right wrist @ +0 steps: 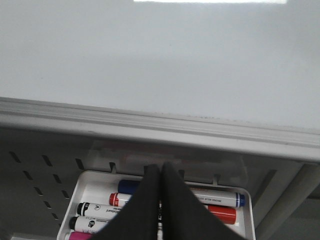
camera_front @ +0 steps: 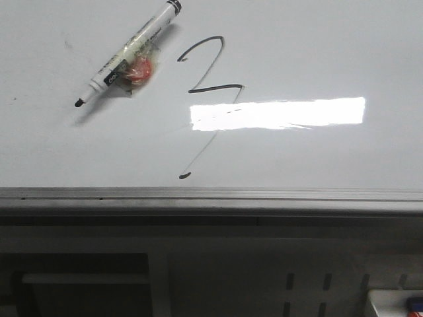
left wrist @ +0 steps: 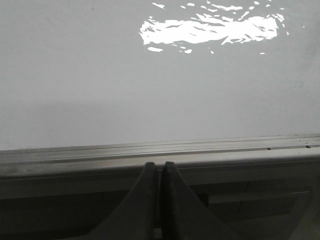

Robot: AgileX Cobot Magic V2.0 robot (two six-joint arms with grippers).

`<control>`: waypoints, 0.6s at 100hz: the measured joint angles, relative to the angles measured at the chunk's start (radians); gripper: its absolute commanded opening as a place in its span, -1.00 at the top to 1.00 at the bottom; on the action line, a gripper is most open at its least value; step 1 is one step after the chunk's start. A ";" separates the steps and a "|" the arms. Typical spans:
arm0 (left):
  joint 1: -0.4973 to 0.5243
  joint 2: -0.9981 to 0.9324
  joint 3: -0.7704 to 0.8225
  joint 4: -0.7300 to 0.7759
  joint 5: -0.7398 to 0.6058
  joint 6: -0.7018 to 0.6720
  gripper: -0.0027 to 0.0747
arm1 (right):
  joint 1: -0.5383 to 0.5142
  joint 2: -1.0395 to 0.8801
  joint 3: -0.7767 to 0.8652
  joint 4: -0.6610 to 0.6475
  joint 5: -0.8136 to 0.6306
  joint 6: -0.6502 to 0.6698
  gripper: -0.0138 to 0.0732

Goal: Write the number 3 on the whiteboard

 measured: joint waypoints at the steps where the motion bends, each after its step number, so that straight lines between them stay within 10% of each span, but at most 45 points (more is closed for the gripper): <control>1: 0.000 0.000 0.000 0.000 0.000 0.000 0.98 | 0.000 0.000 0.000 0.000 0.000 0.000 0.79; 60: 0.000 0.000 0.000 0.000 0.002 0.000 0.98 | -0.001 -0.174 -0.002 -0.020 0.049 0.002 0.79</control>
